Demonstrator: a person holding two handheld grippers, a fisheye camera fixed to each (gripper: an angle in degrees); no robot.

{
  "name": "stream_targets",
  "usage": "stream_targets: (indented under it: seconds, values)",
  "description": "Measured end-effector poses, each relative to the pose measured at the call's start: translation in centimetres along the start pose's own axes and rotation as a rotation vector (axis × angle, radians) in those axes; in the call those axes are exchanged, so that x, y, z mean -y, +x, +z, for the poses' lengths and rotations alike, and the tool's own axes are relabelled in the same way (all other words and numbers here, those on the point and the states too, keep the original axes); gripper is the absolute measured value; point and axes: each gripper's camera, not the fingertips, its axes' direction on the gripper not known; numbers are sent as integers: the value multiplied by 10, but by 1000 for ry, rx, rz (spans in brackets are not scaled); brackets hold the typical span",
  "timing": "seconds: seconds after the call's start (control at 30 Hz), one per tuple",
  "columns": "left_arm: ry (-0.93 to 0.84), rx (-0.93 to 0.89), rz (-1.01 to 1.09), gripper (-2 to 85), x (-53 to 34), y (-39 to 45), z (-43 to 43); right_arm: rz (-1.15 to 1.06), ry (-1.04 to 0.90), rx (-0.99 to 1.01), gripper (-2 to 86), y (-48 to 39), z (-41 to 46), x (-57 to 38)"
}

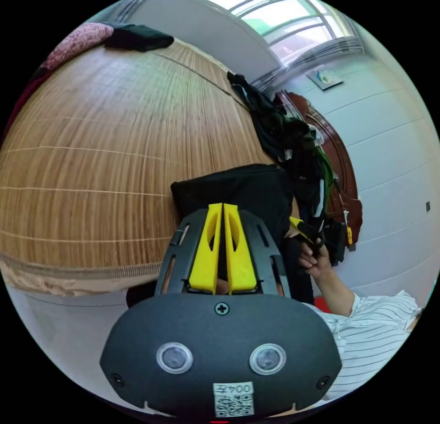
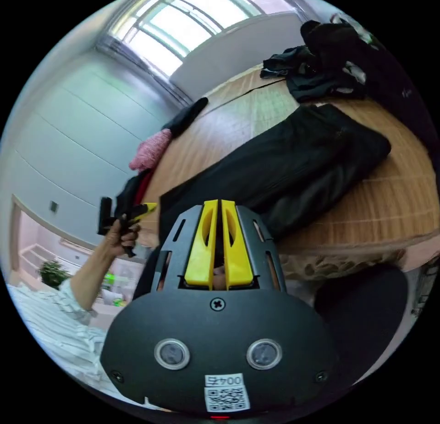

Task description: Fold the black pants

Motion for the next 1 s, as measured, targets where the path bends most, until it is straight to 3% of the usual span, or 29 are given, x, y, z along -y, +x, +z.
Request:
stream_targets:
  seconds: [0.07,0.27,0.6,0.77,1.0]
  values:
    - [8,-59,-55,79,-2,2,-40,128,-55,250,63,19,-4,-16]
    - [-30,-85,-192,134,-25,1,-75,240,-286,457,137,40,41,-61]
    - [-61,-120,-264,153,37,17,-110,251,-357,486,170,42,69,-41]
    - [-57,-132,-283,164,54,23,-151,281,-416,509,76,37,74,-27]
    - [-19,-252,-353,195,60,18,-191,319,-346,630,60,24,35,-12]
